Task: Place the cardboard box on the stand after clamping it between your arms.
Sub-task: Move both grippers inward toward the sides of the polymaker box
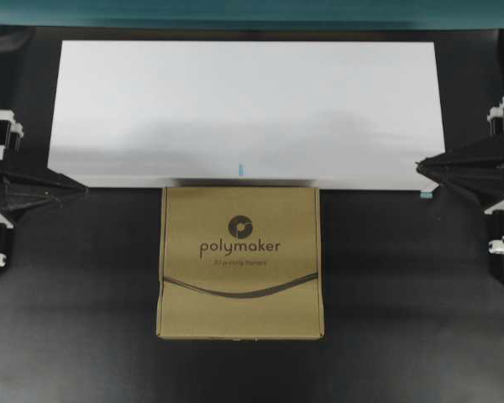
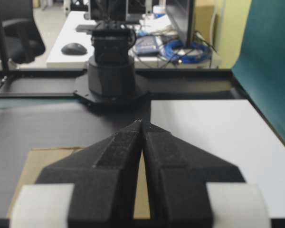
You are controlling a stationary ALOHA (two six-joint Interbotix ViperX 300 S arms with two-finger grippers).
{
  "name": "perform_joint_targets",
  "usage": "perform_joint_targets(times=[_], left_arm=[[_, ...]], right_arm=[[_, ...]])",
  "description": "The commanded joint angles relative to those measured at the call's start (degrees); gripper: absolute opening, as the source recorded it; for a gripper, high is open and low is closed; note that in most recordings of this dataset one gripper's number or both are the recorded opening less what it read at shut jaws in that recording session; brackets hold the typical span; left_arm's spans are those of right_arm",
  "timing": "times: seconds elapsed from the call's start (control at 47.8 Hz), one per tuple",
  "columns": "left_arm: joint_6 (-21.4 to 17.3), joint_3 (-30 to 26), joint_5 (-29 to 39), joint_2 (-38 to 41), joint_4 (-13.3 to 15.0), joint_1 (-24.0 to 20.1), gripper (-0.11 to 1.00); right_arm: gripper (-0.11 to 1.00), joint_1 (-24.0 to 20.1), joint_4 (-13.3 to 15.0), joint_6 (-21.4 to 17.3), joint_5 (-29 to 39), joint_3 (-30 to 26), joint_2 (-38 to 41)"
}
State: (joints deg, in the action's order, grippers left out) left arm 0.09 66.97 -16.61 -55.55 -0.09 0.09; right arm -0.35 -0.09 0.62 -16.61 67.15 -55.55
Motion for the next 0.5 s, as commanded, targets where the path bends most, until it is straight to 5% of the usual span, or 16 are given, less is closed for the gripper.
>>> perform_joint_targets(times=[0.0,0.146,0.481], left_arm=[[1.8,-1.4,6.5,2.0,-2.4,-0.2,0.05],[2.4,-4.7,20.7,2.5,-2.5,0.3,0.00],[-0.9,-6.2,40.2,4.0,-2.5,0.3,0.00]], right_arm=[[0.02,0.4,-0.4,-1.8,-0.2,-0.9,1.3],[-0.01,0.4,-7.3,-4.8,9.4,-2.5,3.4],[-0.01,-0.2,-7.2,-6.4,34.8,-8.6,13.0]])
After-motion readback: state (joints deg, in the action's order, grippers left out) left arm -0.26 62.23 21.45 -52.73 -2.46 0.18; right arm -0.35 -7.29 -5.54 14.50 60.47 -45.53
